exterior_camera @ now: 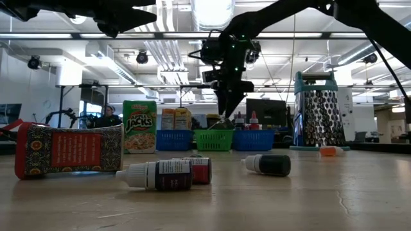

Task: Pick & Place Kitchen Items
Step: Put the green seasoning bottle into the green bin

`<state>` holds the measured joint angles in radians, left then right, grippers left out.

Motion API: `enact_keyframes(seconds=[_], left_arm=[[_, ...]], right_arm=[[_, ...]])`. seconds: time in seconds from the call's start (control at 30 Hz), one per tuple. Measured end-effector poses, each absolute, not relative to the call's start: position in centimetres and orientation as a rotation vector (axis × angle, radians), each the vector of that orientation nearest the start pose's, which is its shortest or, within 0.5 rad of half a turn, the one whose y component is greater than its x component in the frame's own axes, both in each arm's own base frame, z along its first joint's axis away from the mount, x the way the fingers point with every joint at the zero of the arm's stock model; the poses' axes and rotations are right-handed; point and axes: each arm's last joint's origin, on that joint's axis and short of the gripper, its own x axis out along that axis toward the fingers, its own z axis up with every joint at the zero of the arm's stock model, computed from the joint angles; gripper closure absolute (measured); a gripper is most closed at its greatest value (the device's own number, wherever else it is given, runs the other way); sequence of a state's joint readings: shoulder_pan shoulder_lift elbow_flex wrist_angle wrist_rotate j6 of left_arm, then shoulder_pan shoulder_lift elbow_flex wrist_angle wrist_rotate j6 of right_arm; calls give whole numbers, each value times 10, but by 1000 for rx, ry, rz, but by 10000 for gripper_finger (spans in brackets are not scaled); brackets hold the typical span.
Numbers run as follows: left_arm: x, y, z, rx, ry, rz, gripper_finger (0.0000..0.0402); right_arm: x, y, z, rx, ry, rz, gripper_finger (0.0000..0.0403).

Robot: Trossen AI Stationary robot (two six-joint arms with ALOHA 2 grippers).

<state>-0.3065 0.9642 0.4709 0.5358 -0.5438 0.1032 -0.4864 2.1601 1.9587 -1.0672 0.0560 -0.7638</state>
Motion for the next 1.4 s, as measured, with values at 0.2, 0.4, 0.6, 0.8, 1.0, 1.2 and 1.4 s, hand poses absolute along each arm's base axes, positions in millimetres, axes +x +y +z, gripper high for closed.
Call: enact_keyframes(seconds=[0.2,0.4,0.6,0.8,1.0,1.2,1.4], left_arm=[[201,-48,261,87,-23,239,76],[201,-48,259,92,-8,238,76],[201,-48,258,92,0,238,76],[201,-48,258,92,0,238,76],[201,-48,258,80,0,238,76],[201,-48,255,55,28,237,76],[201,-48,255,46,28,237,76]], right_arm=[[395,-212,252,-315,1320,-21,164],[383,-223,253,-110,1273,46,169],[373,-237,250,37,1209,82,147],[368,-243,244,62,1224,68,138],[371,-244,240,49,1197,52,157],[365,-241,244,13,1119,26,197],[336,-227,257,12,1027,-19,231]])
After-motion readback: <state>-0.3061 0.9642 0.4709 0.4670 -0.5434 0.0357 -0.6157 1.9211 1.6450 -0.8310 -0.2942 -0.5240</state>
